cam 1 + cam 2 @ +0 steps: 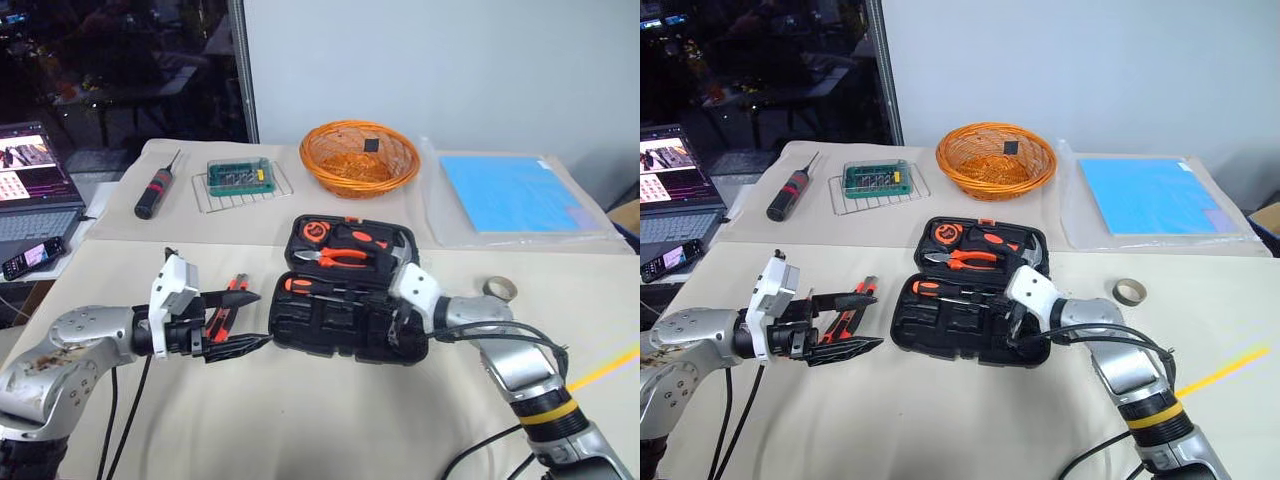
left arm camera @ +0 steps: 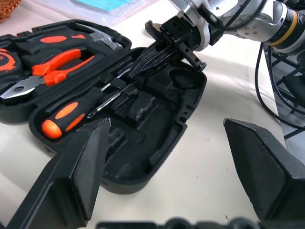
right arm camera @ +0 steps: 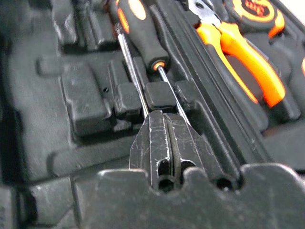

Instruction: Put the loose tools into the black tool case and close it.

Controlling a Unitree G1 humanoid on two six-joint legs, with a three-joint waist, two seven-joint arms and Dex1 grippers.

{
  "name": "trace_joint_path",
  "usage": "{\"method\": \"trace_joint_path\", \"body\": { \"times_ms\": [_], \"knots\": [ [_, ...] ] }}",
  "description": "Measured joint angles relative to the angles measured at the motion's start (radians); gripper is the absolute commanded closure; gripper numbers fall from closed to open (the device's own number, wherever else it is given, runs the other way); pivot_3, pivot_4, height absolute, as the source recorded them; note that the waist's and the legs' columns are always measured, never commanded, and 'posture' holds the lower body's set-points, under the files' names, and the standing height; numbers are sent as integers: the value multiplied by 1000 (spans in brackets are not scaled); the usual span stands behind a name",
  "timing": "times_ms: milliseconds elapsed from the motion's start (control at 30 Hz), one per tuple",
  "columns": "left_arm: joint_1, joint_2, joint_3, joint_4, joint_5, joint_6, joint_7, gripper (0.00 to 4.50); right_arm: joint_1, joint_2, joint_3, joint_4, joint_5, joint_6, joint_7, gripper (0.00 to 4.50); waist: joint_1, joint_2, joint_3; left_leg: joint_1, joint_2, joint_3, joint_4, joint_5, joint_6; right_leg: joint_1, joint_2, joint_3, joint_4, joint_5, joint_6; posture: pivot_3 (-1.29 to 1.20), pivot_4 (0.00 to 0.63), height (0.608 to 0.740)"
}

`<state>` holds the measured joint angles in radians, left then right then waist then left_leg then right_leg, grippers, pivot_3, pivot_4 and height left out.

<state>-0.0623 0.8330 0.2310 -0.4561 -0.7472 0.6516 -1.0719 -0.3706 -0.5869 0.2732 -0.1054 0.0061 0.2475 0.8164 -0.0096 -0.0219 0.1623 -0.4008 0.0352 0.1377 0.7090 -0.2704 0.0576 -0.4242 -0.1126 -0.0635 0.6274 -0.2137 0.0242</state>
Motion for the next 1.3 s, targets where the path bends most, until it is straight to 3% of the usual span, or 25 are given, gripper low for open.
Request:
{"method": "trace_joint_path", "body": {
  "times_ms": [100,200,400,533,567,600,733,933,1067,1133,1300],
  "knots": [
    [38,-43,72,0,6,9,116,433,27,40,-54,5,49,-23,-14,4477,-2,0,0,1,1,-1,-1,0,-2,0,-1,0,0,1,-2,0,150,740],
    [77,-122,166,-2,24,97,352,433,79,51,-179,-106,301,76,54,3702,1,3,2,-5,0,-1,-1,1,-2,-2,-1,2,2,11,-2,0,150,740],
    [75,-147,300,-13,39,399,717,433,79,-121,-321,-410,628,274,187,1635,7,1,2,-5,0,-4,-6,0,0,-1,0,-1,-3,9,-3,0,150,740],
    [76,-197,313,-59,42,513,840,433,123,-200,-347,-438,668,283,258,198,19,0,2,-5,-1,-3,-7,0,-1,-1,-1,-1,-4,9,-3,0,150,740],
    [76,-208,307,-61,46,549,872,433,133,-215,-360,-435,667,276,274,43,21,0,3,-5,-1,-3,-7,0,-1,-2,-1,-1,-4,9,-3,0,150,740],
    [77,-208,301,-59,51,559,879,433,133,-217,-364,-435,667,274,276,43,21,-1,3,-5,-1,-3,-7,1,-1,-2,-1,-1,-4,9,-3,0,150,740],
    [98,-198,246,-57,99,560,891,1455,137,-218,-366,-435,664,244,277,0,22,-1,3,-4,-1,-2,-8,1,-3,-2,-2,0,-3,7,-7,0,150,740],
    [118,-197,210,-51,163,494,878,3905,156,-218,-367,-435,642,199,284,0,27,0,2,-4,-1,-2,-12,1,-3,-4,-4,0,-4,6,-8,0,150,740],
    [135,-177,211,-27,158,427,780,4078,193,-218,-369,-443,634,169,284,0,33,0,2,-6,-1,-2,-13,2,-4,-6,-5,-1,-4,4,-11,0,150,740],
    [137,-139,214,-25,112,377,654,4078,228,-219,-382,-454,626,152,283,0,35,-2,2,-10,-1,-2,-13,2,-6,-11,-8,-1,-3,4,-11,0,150,740],
    [-10,105,141,-8,64,236,307,4078,360,-230,-486,-519,623,130,252,0,48,-2,2,-14,-3,-1,-12,7,-13,-14,-4,-4,-3,4,-11,0,150,740]
  ]
}}
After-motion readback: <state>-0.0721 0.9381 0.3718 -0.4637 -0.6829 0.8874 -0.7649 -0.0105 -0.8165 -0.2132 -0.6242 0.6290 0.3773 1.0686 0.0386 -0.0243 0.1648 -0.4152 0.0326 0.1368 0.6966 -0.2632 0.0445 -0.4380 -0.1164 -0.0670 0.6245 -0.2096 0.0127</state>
